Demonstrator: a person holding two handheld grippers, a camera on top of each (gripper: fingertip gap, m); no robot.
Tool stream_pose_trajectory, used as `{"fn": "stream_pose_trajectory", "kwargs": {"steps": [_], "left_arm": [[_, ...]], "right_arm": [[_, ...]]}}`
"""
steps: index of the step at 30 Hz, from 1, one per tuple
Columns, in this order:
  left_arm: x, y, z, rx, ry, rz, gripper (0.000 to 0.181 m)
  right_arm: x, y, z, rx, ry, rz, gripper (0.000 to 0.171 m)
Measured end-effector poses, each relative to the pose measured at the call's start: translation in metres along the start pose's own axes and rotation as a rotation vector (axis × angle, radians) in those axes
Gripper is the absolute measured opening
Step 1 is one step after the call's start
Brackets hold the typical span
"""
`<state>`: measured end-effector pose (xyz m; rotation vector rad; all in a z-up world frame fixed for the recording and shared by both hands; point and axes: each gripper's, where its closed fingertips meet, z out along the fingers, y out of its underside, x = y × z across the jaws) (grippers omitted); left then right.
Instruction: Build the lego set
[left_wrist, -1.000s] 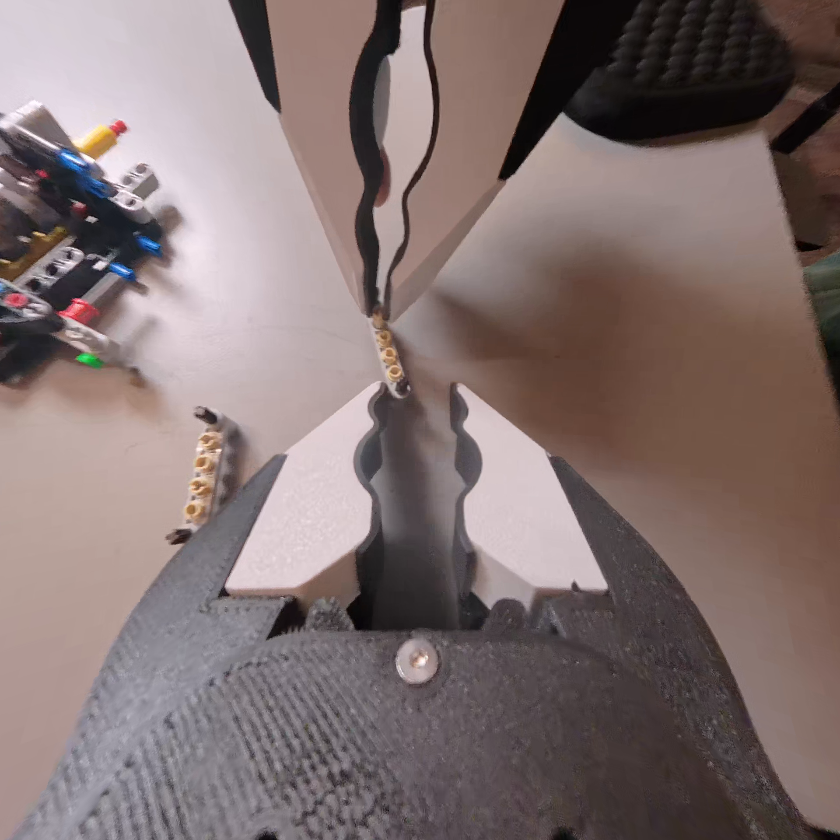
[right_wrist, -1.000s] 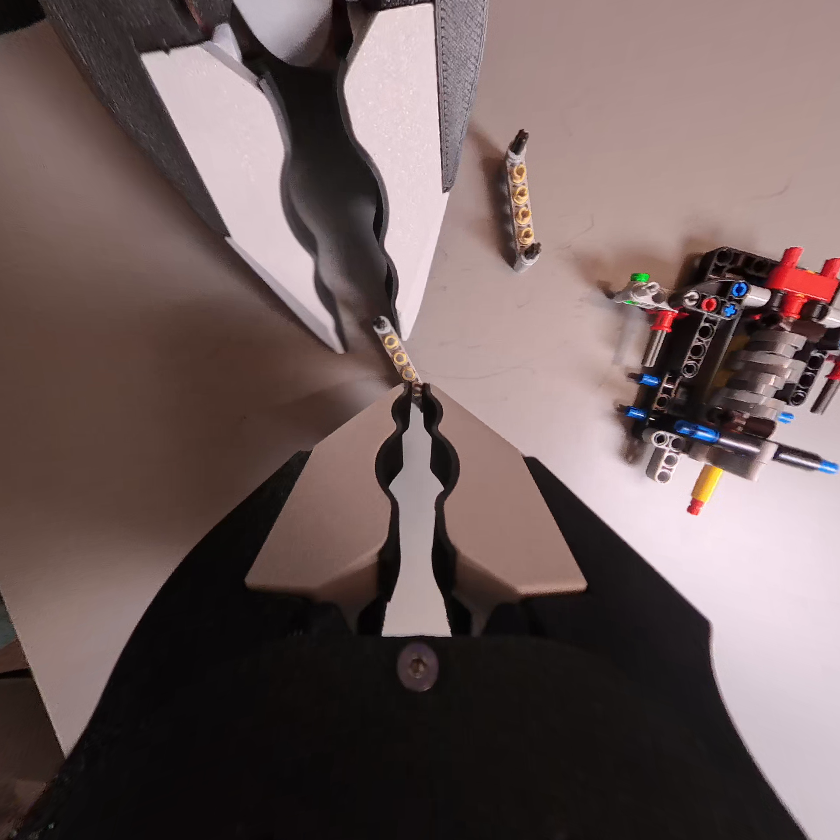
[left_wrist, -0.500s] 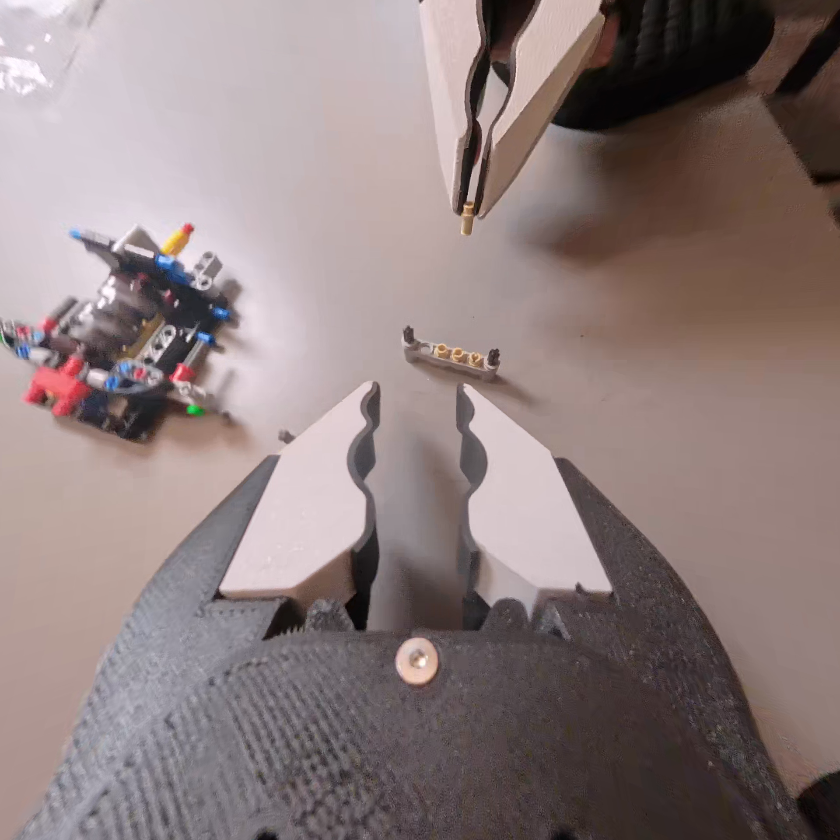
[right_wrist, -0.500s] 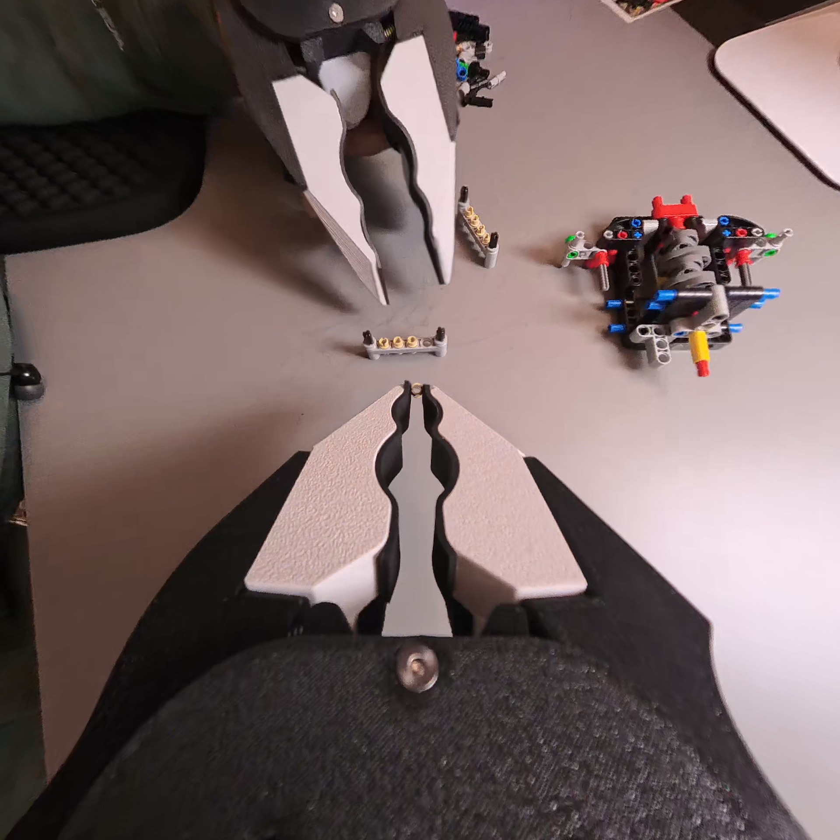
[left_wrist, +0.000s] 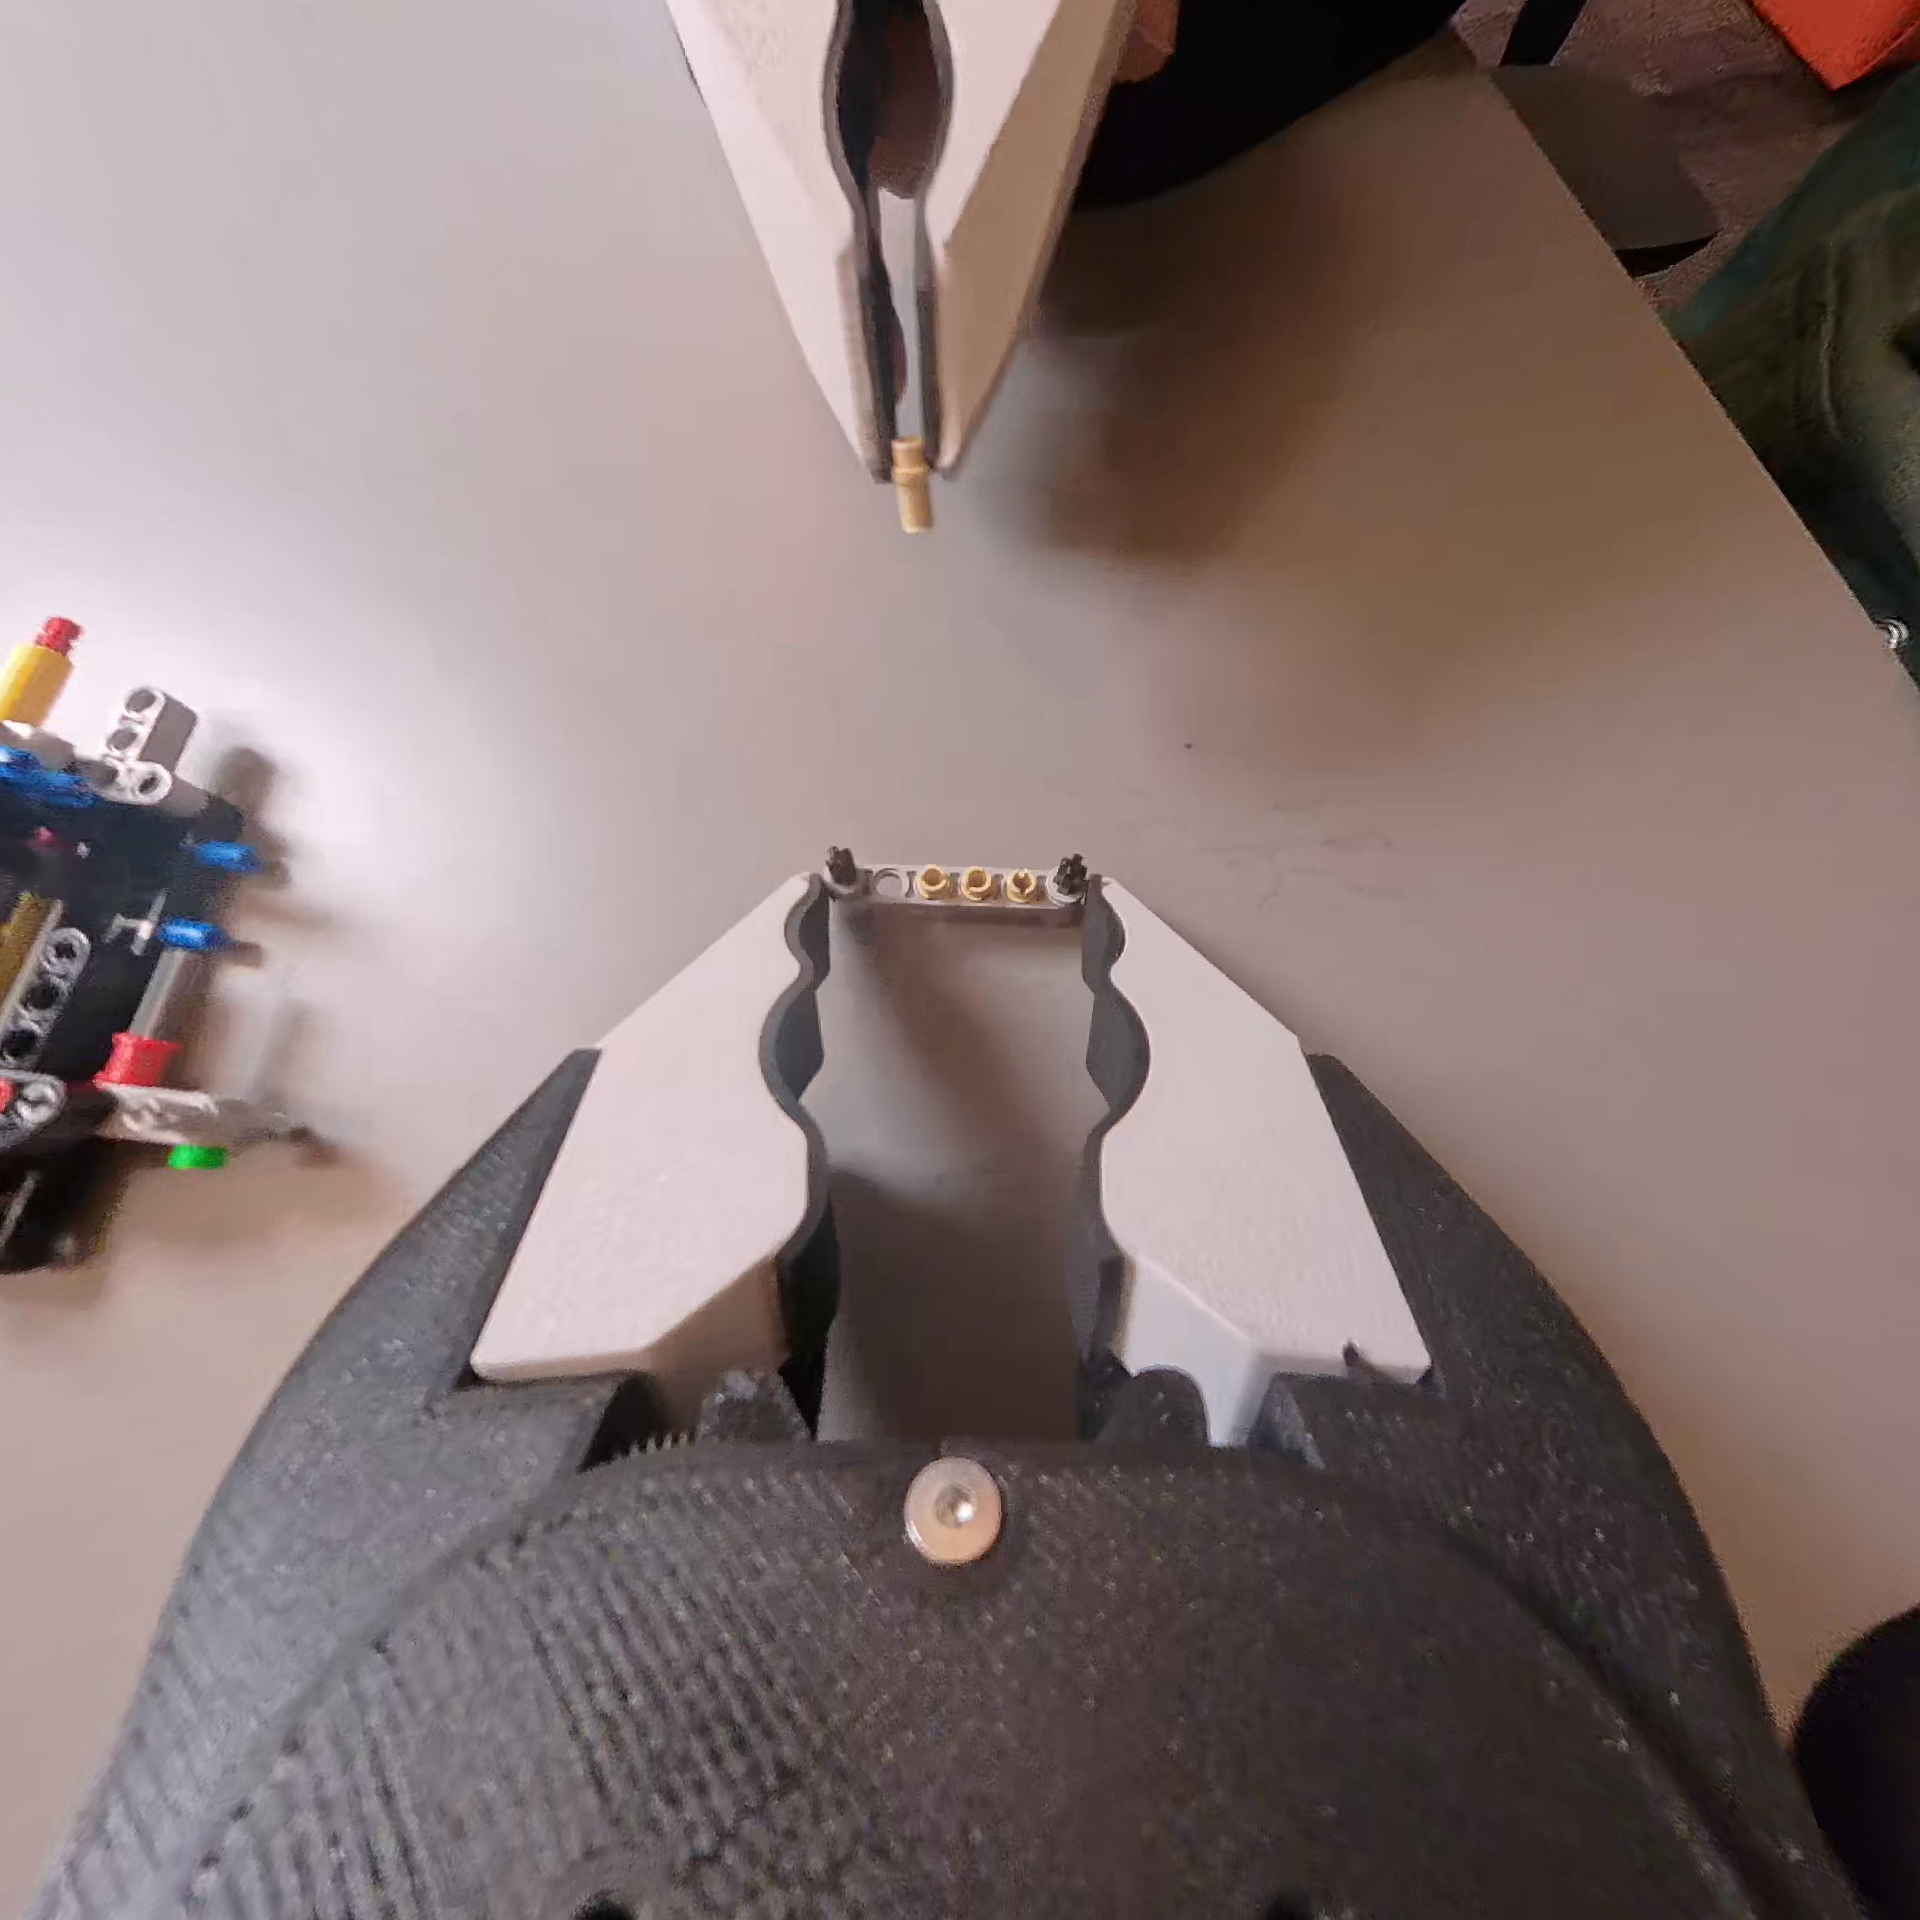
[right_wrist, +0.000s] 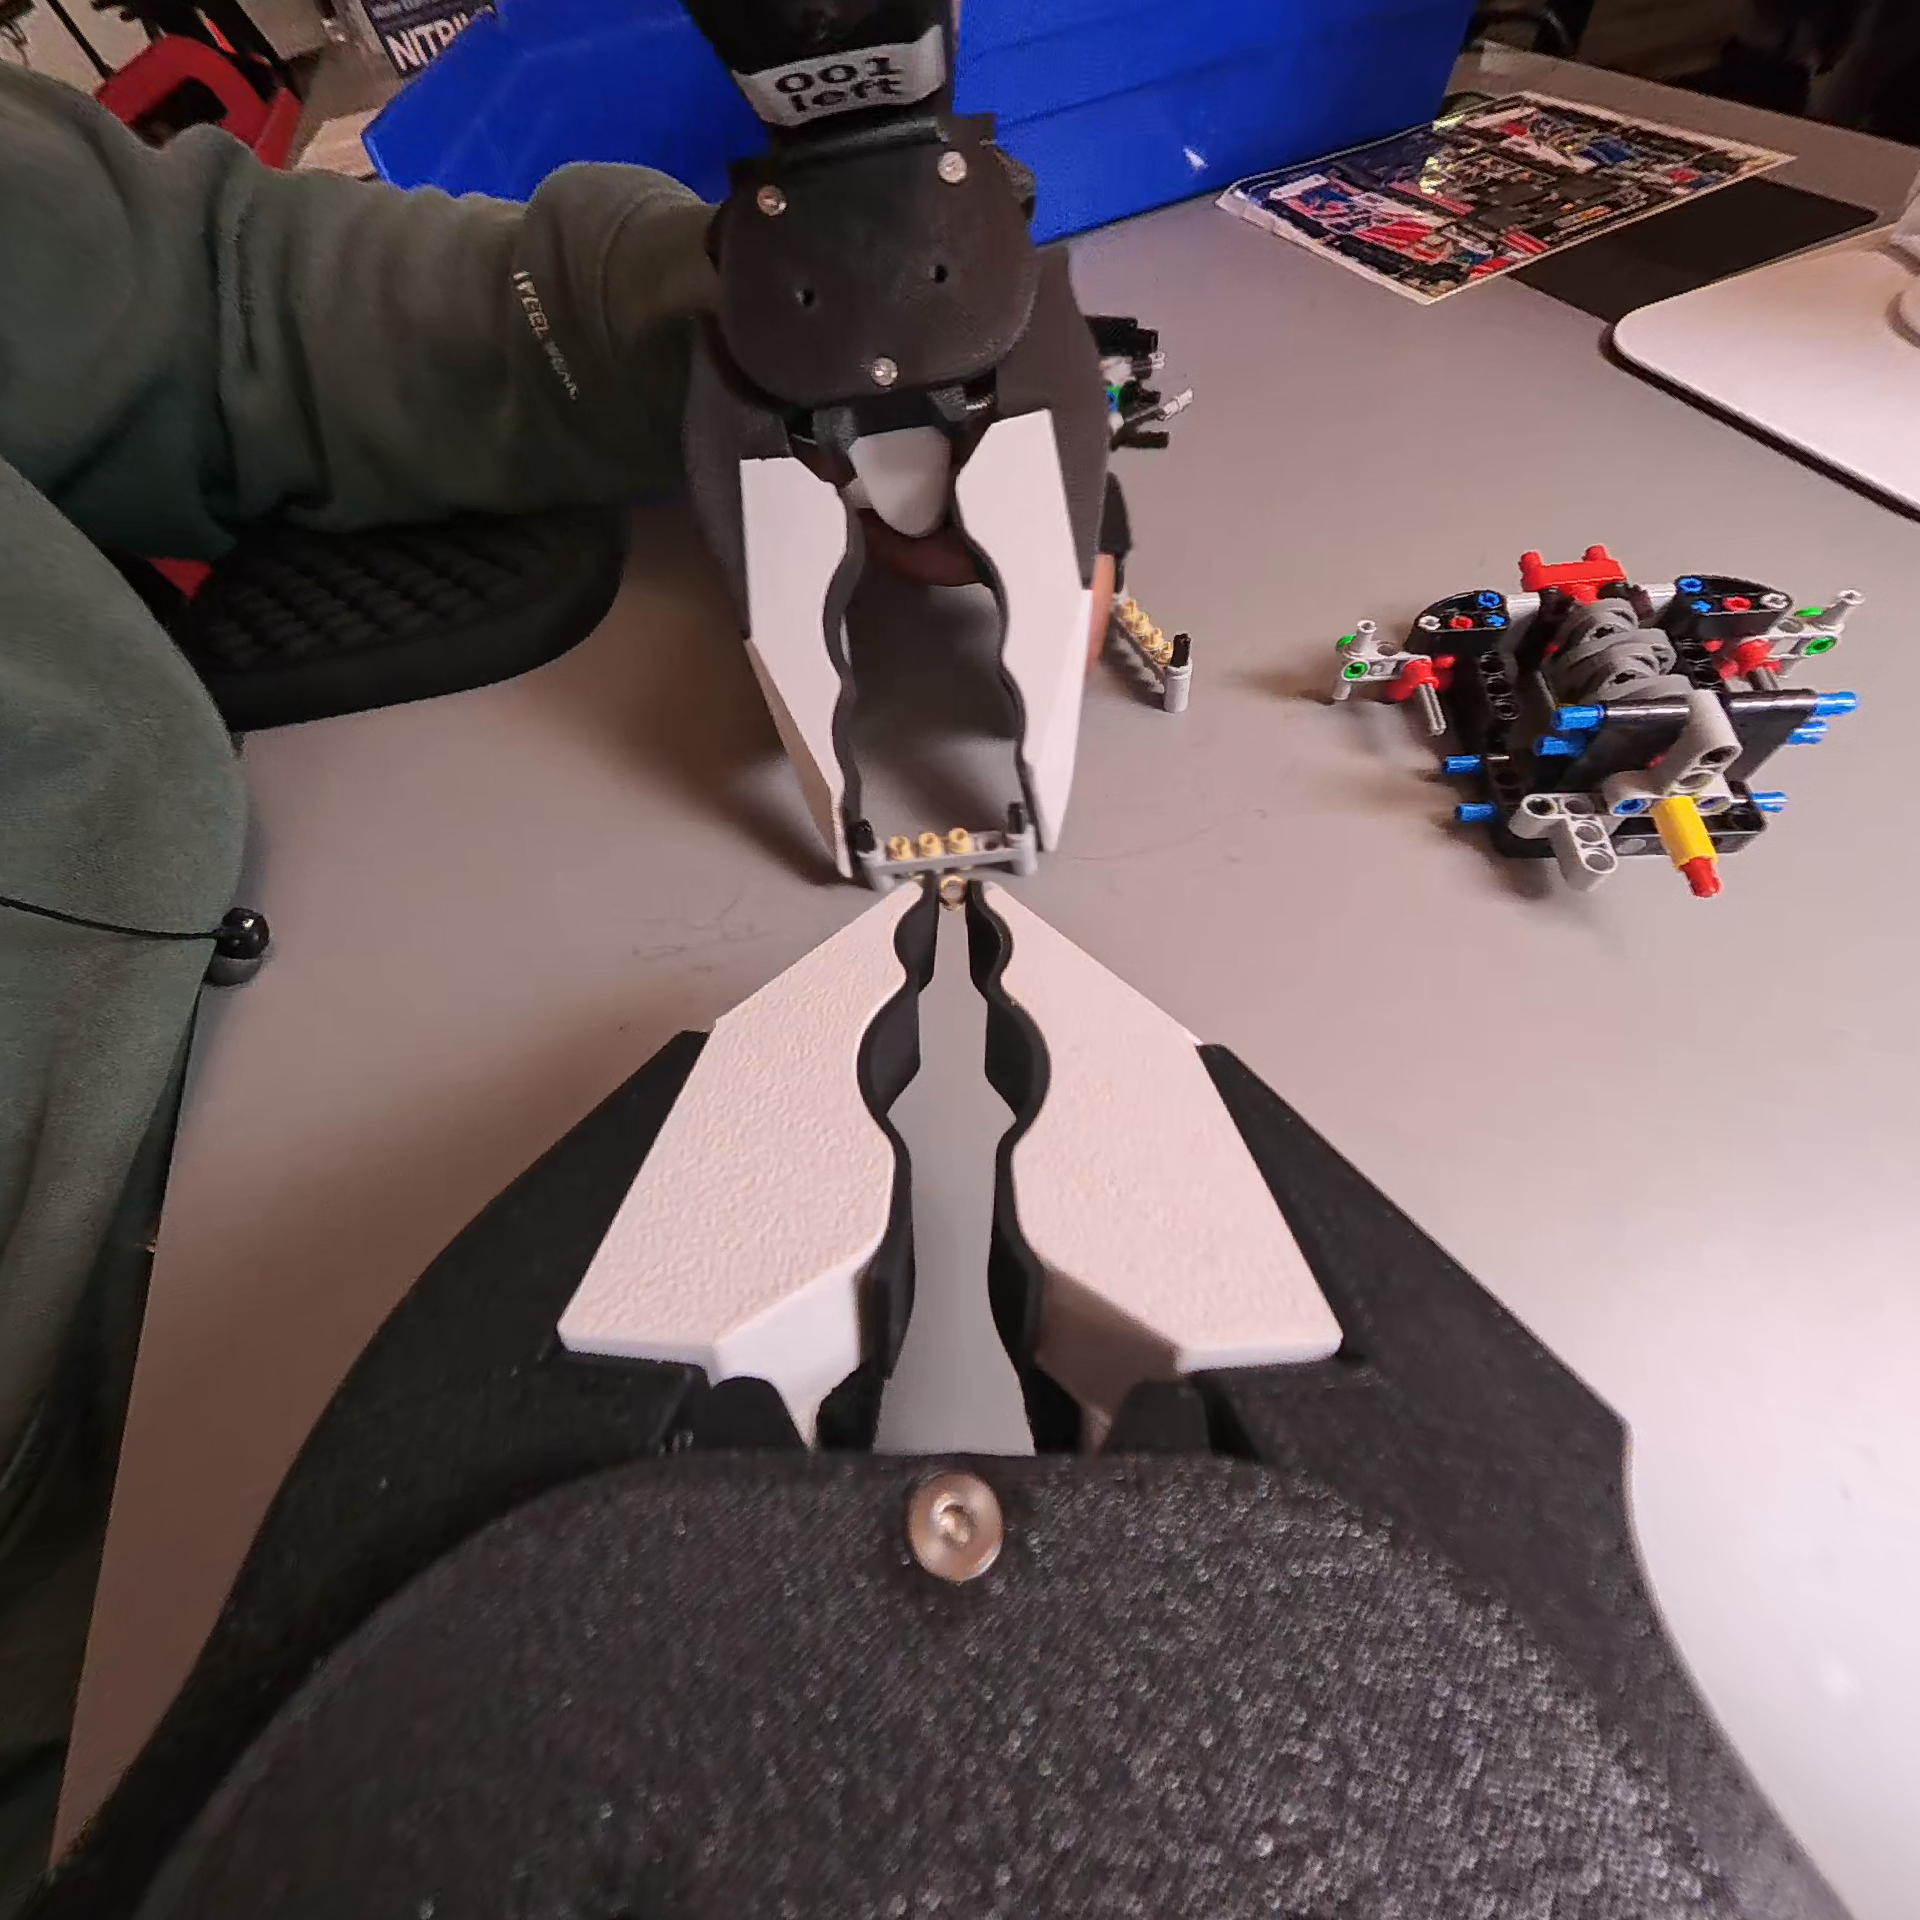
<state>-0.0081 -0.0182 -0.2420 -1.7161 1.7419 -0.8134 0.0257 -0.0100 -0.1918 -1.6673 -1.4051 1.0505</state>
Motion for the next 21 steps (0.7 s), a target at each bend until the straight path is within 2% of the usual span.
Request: {"fn": "stream_pose_trajectory", "kwargs": {"steps": [9, 12, 16, 21], "left_arm": [[0.024, 0.019, -0.015, -0.007, -0.116, -0.114, 0.050], [0.030, 0.017, -0.020, 0.024, -0.090, -0.096, 0.029], [0.021, 0.014, -0.018, 0.027, -0.086, -0.165, 0.004], [0.024, 0.003, -0.002, 0.016, -0.089, -0.155, 0.000]], "right_arm": [[-0.005, 0.004, 0.008, -0.022, -0.008, -0.016, 0.004], [-0.006, 0.005, 0.011, -0.025, -0.013, -0.015, 0.004], [-0.008, 0.007, 0.014, -0.038, -0.014, -0.024, 0.004], [-0.003, 0.013, 0.014, -0.068, 0.015, -0.025, 0.004]]}}
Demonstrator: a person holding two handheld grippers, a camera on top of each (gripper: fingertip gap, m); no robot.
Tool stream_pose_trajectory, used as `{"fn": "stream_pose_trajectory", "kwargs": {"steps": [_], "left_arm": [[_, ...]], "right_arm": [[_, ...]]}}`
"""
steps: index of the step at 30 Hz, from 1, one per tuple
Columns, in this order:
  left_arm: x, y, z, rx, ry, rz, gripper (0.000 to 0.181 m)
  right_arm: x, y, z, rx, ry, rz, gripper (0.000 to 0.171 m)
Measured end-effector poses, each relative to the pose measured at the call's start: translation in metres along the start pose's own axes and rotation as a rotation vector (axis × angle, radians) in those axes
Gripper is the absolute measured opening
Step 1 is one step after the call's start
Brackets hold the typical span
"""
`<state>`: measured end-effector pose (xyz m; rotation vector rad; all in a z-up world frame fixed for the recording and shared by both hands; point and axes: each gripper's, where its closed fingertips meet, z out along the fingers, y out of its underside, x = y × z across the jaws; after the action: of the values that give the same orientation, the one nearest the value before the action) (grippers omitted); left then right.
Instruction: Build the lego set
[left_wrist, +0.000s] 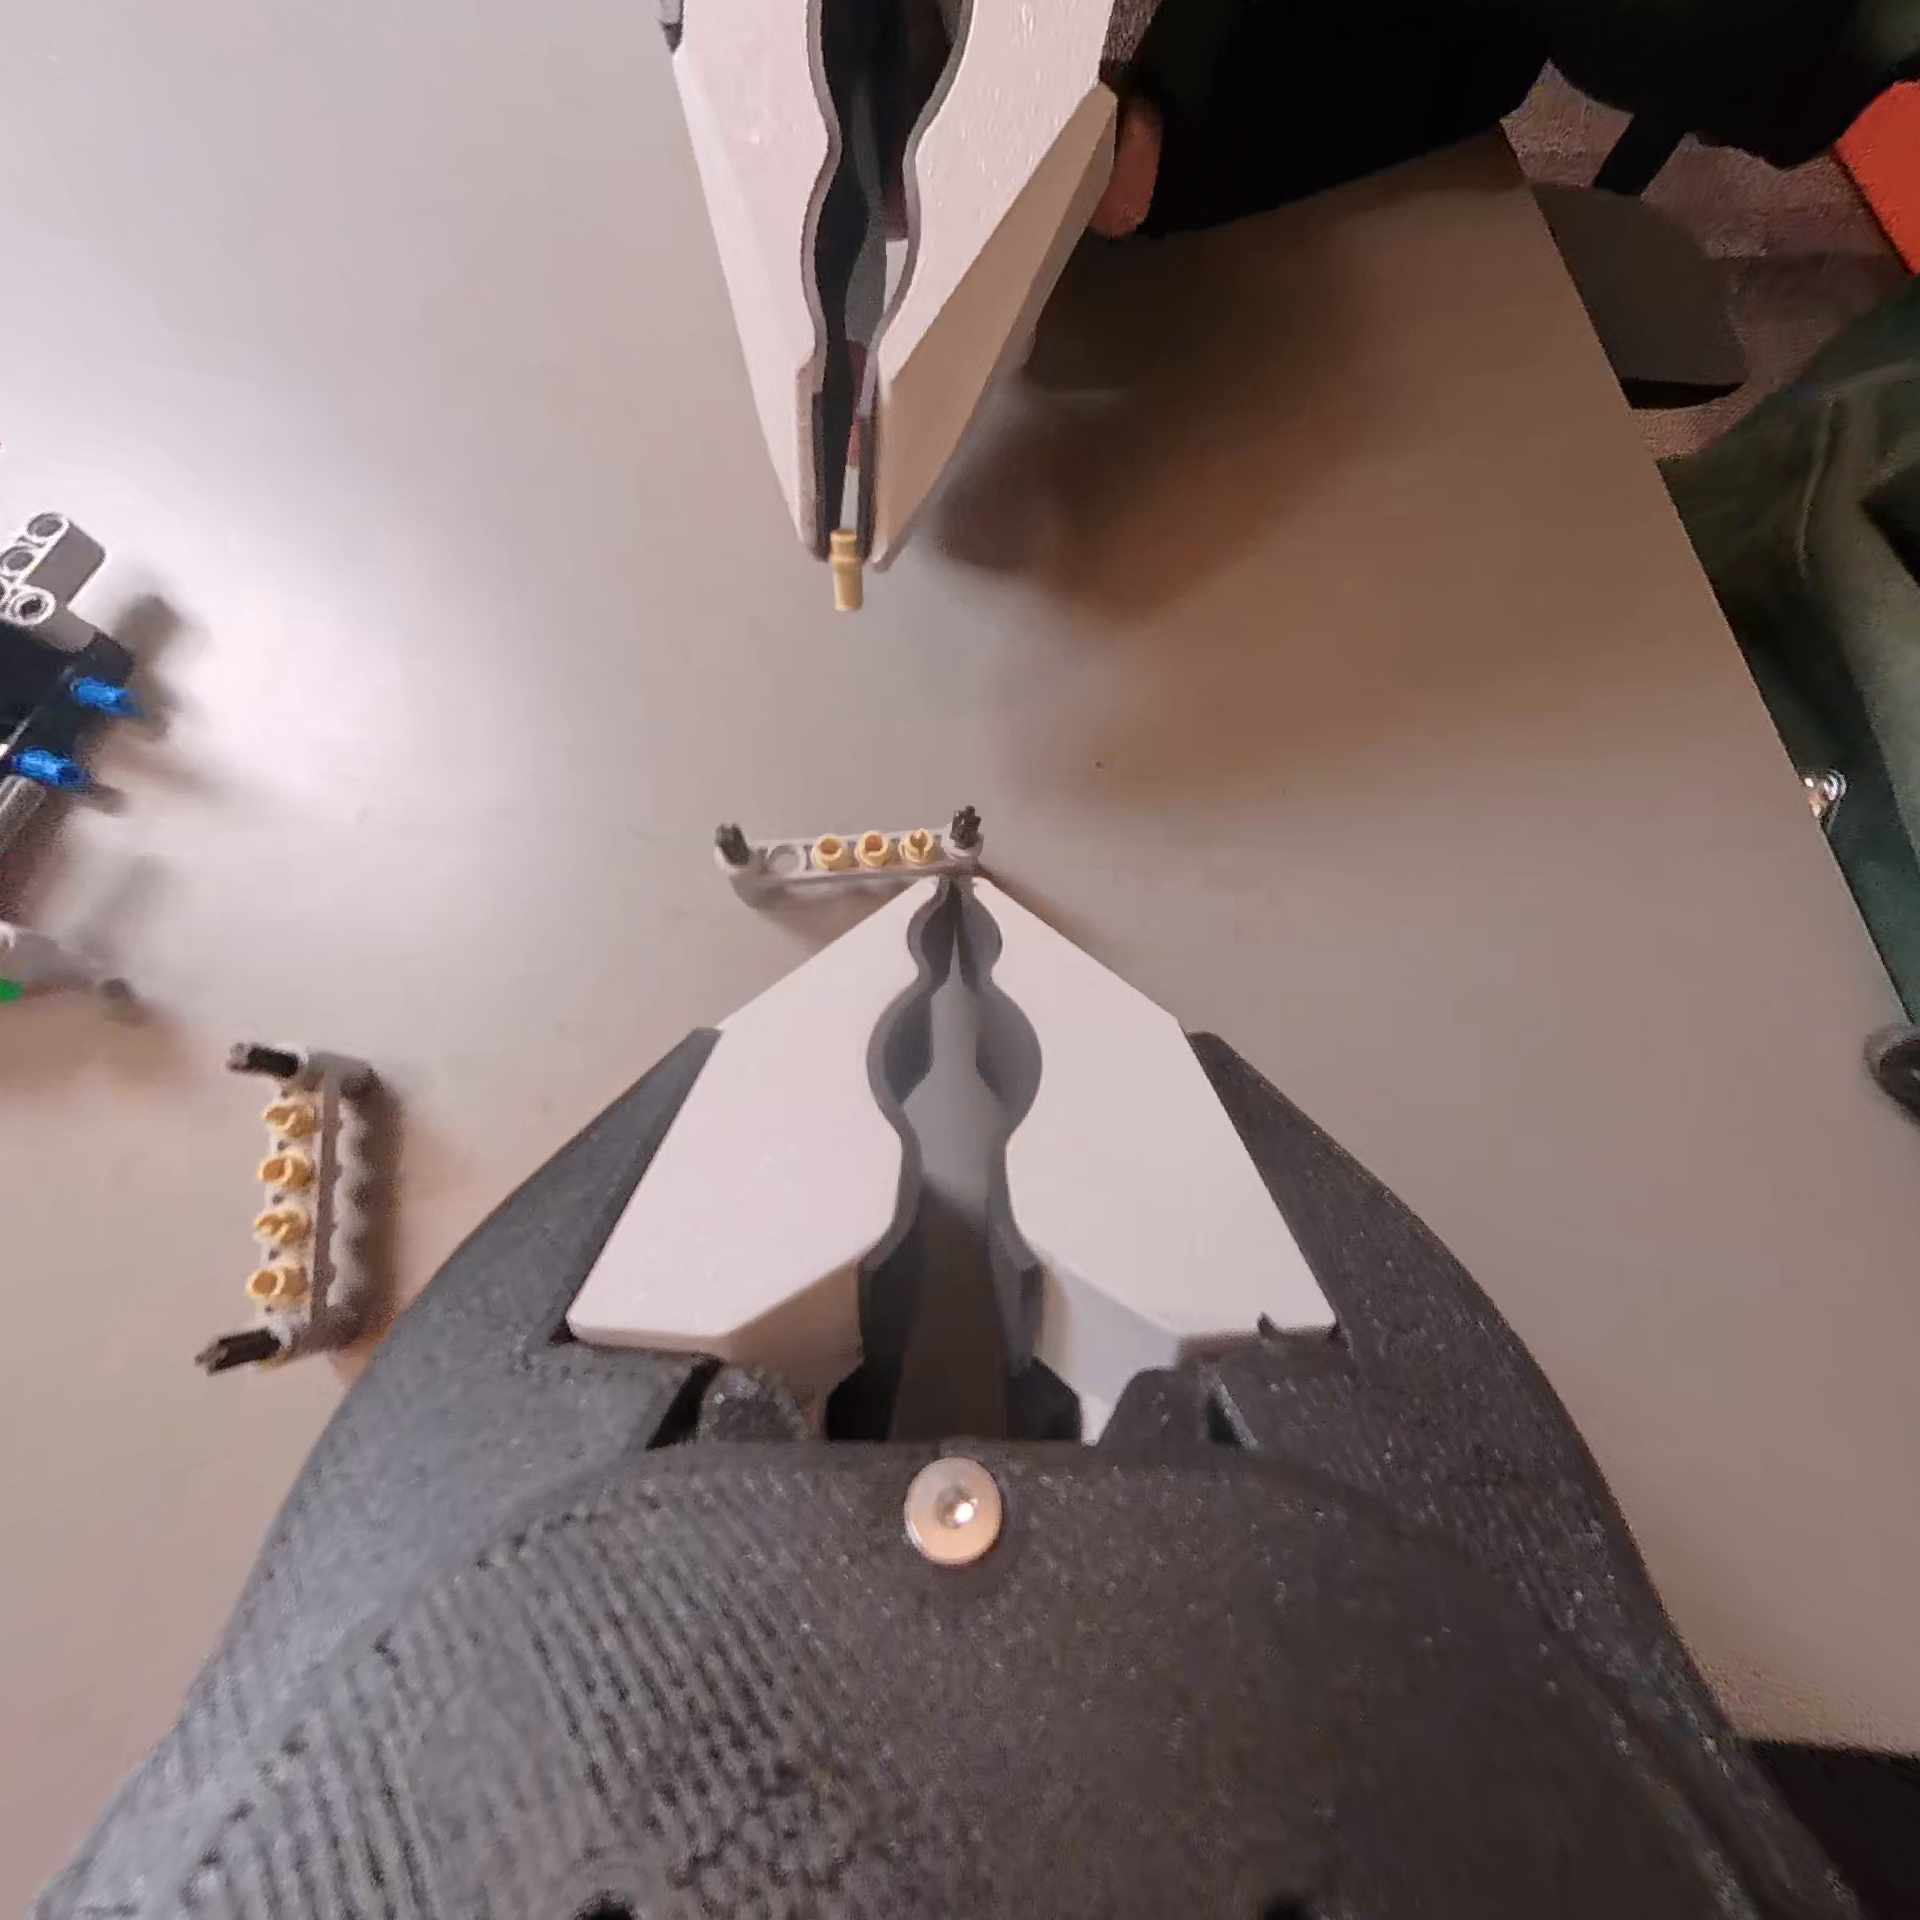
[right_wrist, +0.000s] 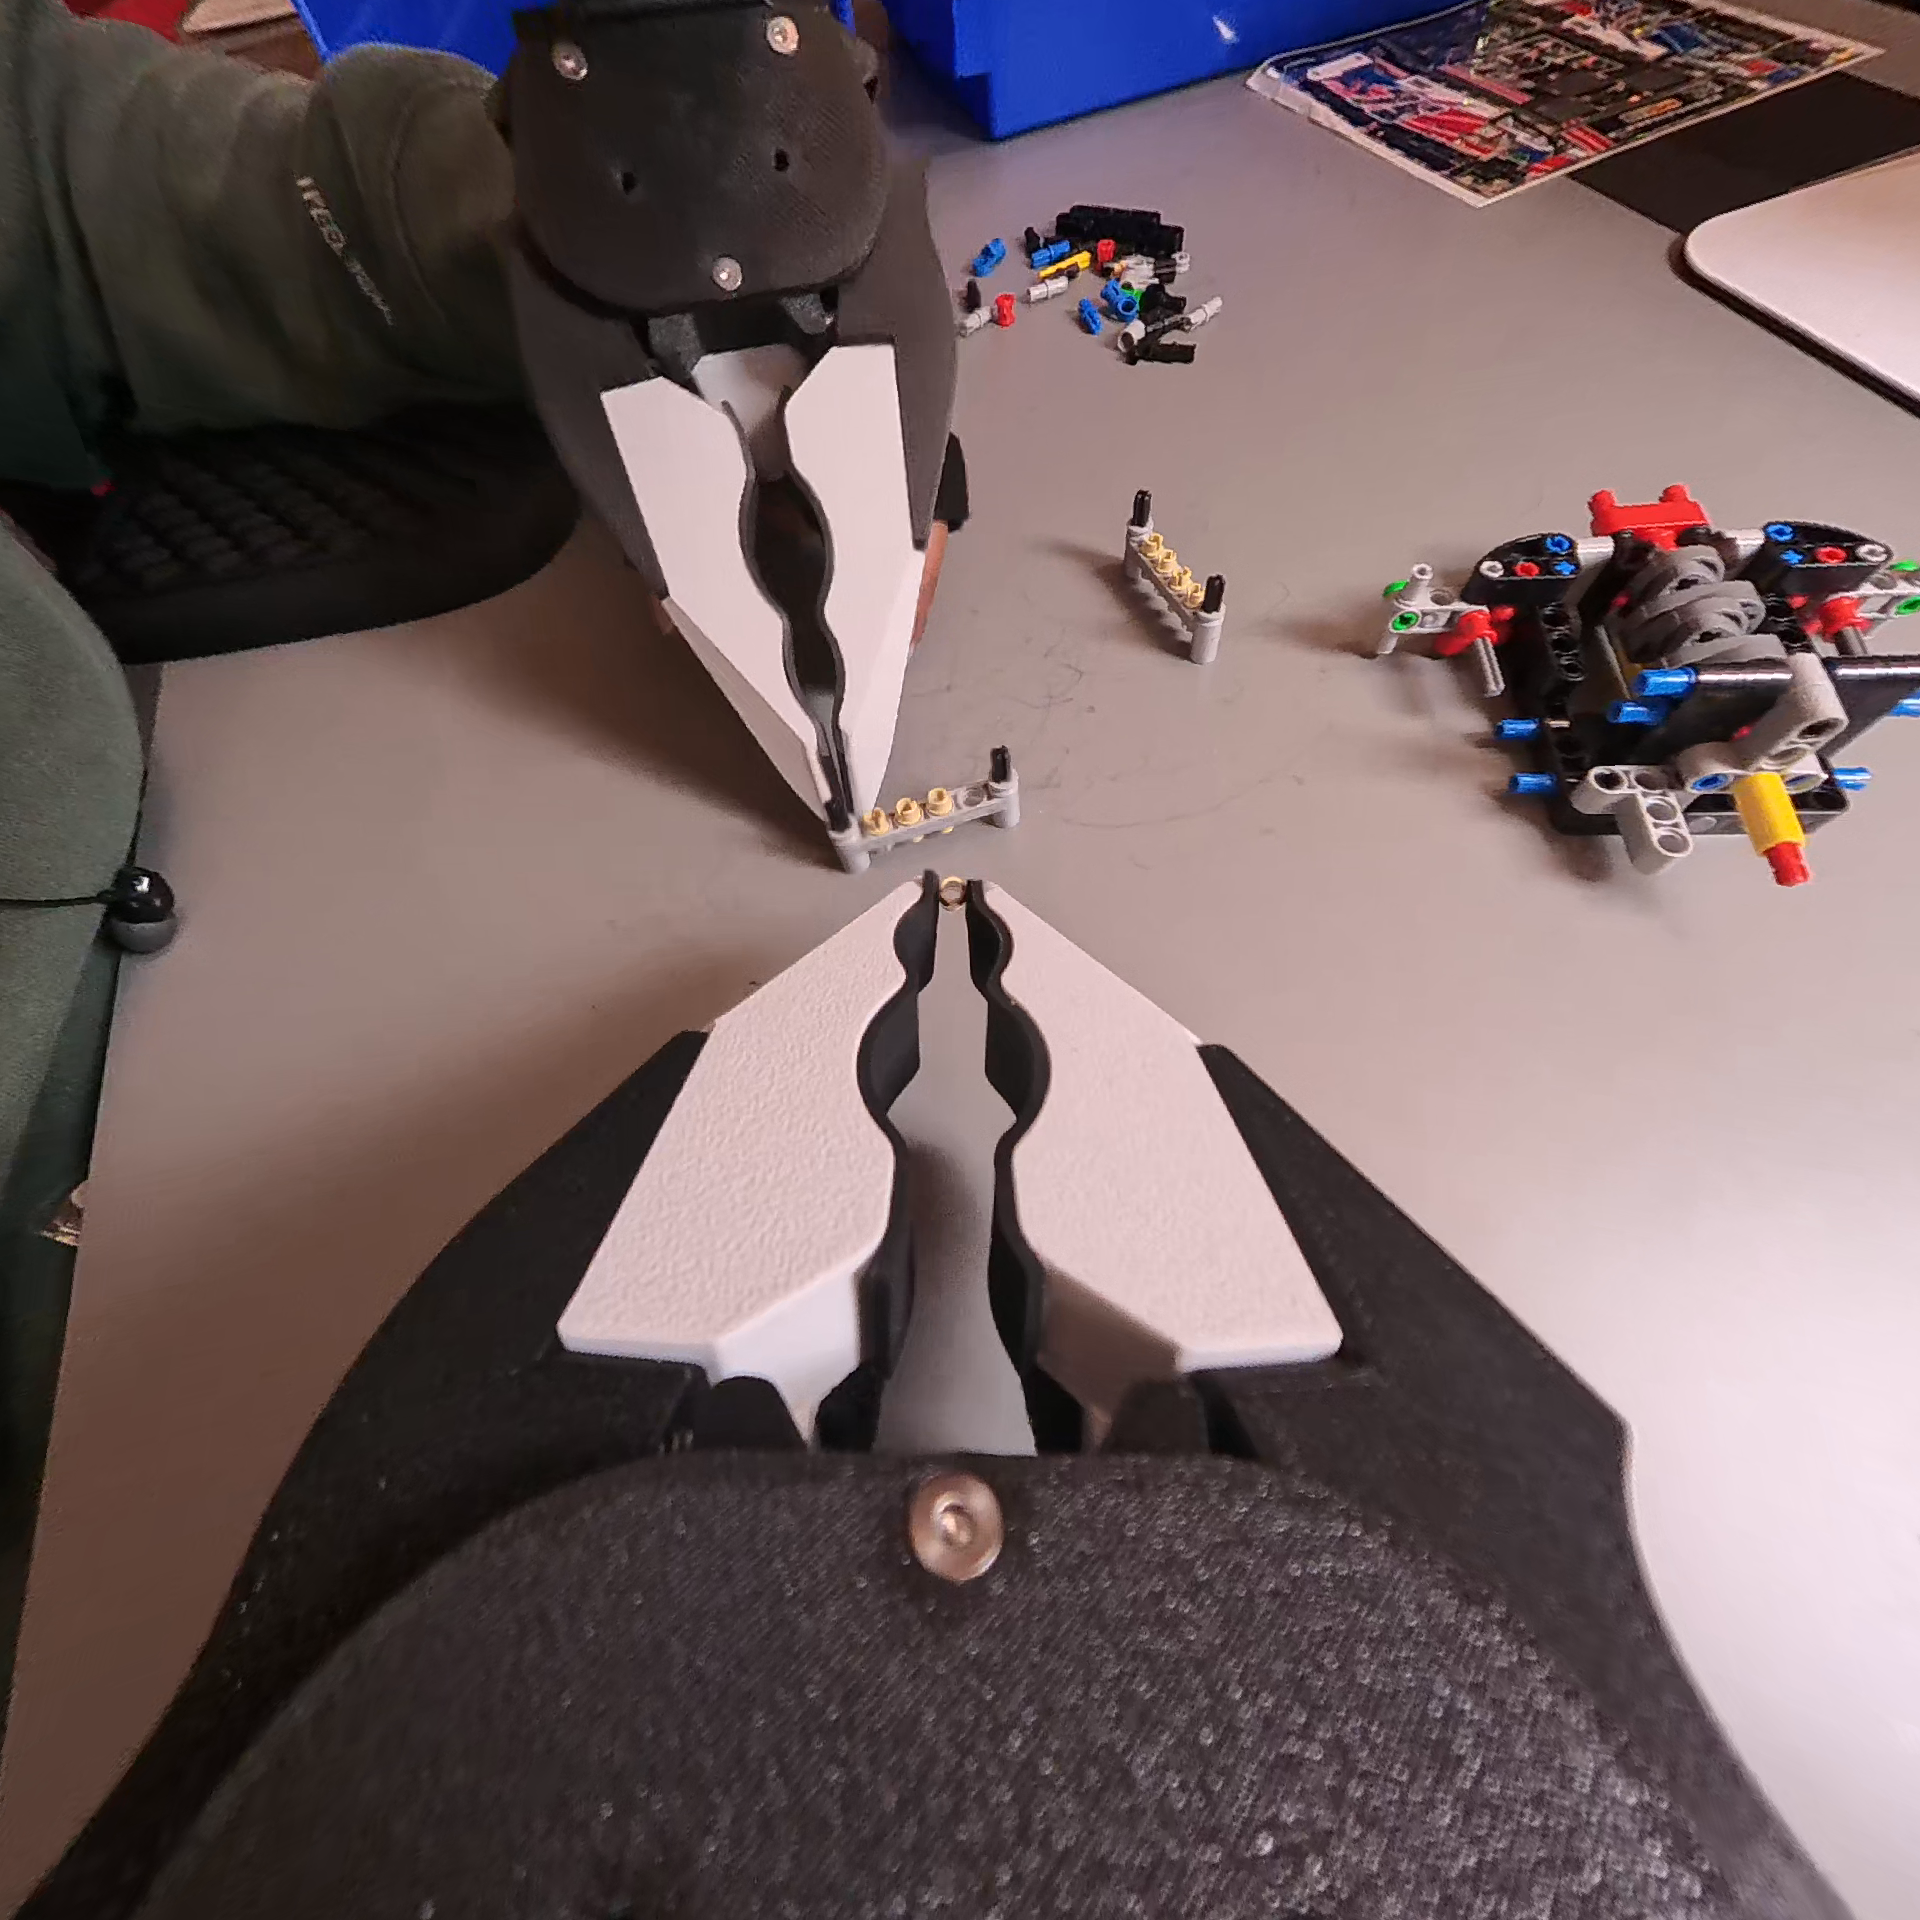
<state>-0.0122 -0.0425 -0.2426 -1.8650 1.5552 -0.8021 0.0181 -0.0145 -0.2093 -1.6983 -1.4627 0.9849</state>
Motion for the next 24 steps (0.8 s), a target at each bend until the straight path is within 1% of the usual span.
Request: {"fn": "stream_pose_trajectory", "kwargs": {"steps": [3, 6, 8, 11, 13, 15, 16, 18, 22, 24], "left_arm": [[-0.004, -0.007, 0.012, -0.006, -0.049, -0.013, 0.000], [-0.007, -0.014, 0.019, -0.001, -0.081, -0.012, 0.011], [-0.007, -0.017, 0.014, 0.008, -0.071, 0.005, 0.012], [-0.017, -0.022, -0.010, 0.085, -0.064, -0.017, 0.012], [-0.030, -0.020, -0.020, 0.111, -0.086, -0.039, 0.021], [-0.041, -0.014, -0.018, 0.098, -0.114, -0.036, 0.035], [-0.043, -0.011, -0.014, 0.086, -0.111, -0.033, 0.038], [-0.038, -0.009, -0.005, 0.064, -0.088, -0.016, 0.033], [-0.030, -0.008, 0.000, 0.031, -0.104, 0.025, 0.009], [-0.022, -0.009, -0.002, 0.042, -0.076, 0.000, 0.009]], "right_arm": [[0.004, -0.002, -0.001, 0.013, 0.010, 0.010, 0.004], [0.009, -0.003, -0.003, 0.020, 0.031, 0.017, 0.004], [0.011, -0.003, -0.005, 0.026, 0.041, 0.022, 0.004], [0.012, -0.004, -0.009, 0.046, 0.047, 0.032, 0.004], [0.012, -0.006, -0.009, 0.056, 0.039, 0.038, 0.004], [0.010, -0.008, -0.008, 0.063, 0.022, 0.040, 0.004], [0.008, -0.010, -0.007, 0.070, 0.009, 0.039, 0.004], [0.002, -0.015, -0.007, 0.098, -0.018, 0.029, 0.004], [-0.005, -0.023, -0.008, 0.150, -0.048, 0.020, 0.004], [-0.007, -0.029, -0.009, 0.187, -0.070, 0.025, 0.004]]}}
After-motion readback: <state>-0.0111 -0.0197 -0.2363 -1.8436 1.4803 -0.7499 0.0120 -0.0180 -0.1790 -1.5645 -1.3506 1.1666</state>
